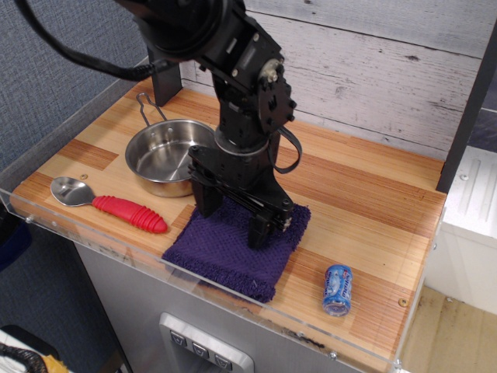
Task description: Move cloth to the bottom edge
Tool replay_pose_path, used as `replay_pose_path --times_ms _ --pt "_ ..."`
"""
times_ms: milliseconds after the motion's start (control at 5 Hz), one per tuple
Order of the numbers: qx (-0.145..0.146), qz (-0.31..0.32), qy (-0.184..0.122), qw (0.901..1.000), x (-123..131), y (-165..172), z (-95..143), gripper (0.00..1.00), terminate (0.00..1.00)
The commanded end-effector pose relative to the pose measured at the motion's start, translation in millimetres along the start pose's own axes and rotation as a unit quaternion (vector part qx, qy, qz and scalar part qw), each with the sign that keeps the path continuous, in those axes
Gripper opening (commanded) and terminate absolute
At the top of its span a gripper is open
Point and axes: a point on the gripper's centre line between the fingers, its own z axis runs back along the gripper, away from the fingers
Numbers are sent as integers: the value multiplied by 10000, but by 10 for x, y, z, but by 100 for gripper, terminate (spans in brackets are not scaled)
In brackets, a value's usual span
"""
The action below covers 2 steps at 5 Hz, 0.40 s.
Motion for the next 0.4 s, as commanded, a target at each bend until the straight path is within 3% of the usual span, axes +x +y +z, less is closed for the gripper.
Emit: replay_pose_path --times_ms 0,200 --pt "-65 235 -733 9970 227 134 489 100 0" --pt "-190 412 -1039 9936 346 149 786 100 0"
